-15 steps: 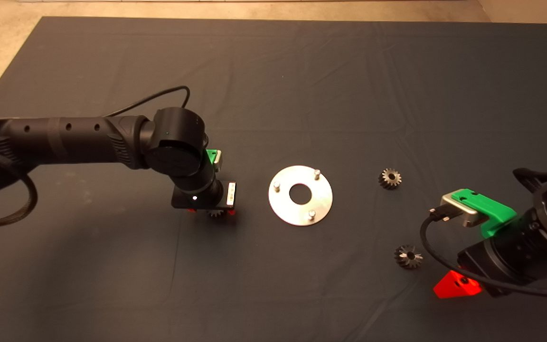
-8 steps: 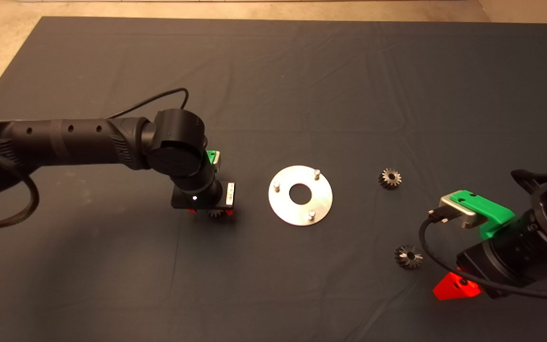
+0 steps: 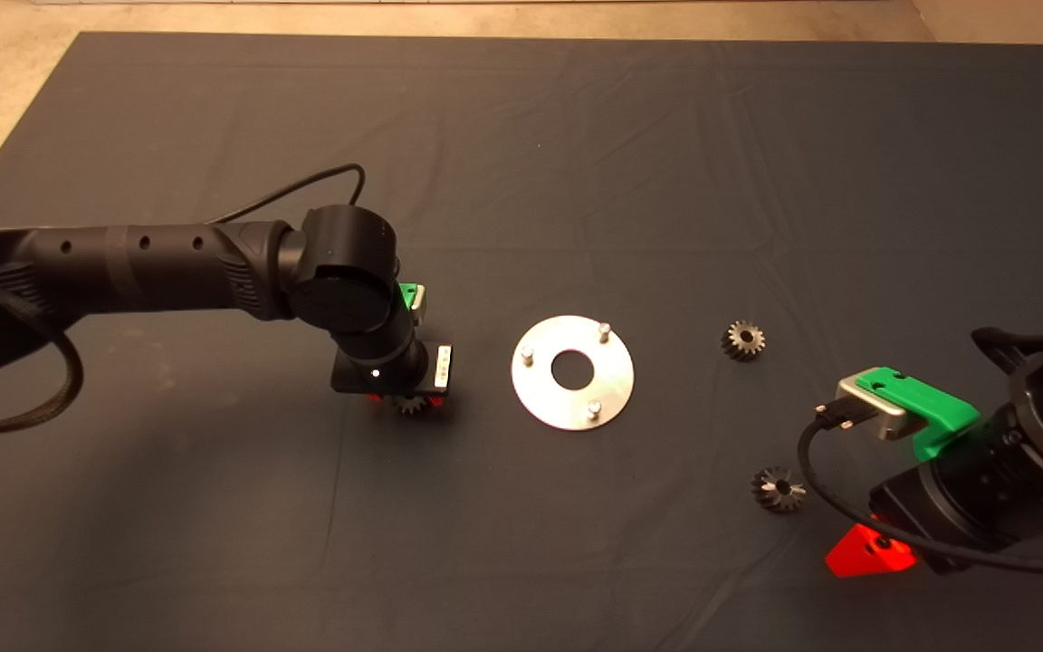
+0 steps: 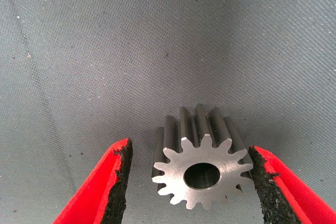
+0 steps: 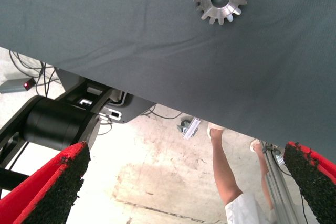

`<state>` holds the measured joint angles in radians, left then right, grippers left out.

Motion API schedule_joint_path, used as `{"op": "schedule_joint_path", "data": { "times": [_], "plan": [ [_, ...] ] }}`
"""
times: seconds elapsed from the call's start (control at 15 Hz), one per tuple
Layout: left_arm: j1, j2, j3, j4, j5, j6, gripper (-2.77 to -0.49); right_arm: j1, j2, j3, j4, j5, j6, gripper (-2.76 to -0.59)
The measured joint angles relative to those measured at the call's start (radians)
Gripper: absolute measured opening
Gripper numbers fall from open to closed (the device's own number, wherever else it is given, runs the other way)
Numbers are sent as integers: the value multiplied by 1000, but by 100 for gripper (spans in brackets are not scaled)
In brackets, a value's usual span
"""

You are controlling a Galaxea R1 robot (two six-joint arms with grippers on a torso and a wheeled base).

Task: Install three planetary gears onto the carrier pins

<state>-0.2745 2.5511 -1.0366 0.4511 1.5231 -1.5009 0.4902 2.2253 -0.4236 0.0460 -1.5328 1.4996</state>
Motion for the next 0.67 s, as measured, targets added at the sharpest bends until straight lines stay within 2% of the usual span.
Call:
{"op": "schedule_joint_path", "data": {
  "times": [0.67],
  "plan": [
    [0, 11, -22, 3, -5, 3, -217, -8, 0, 0, 0, 0, 0, -61]
  ]
}}
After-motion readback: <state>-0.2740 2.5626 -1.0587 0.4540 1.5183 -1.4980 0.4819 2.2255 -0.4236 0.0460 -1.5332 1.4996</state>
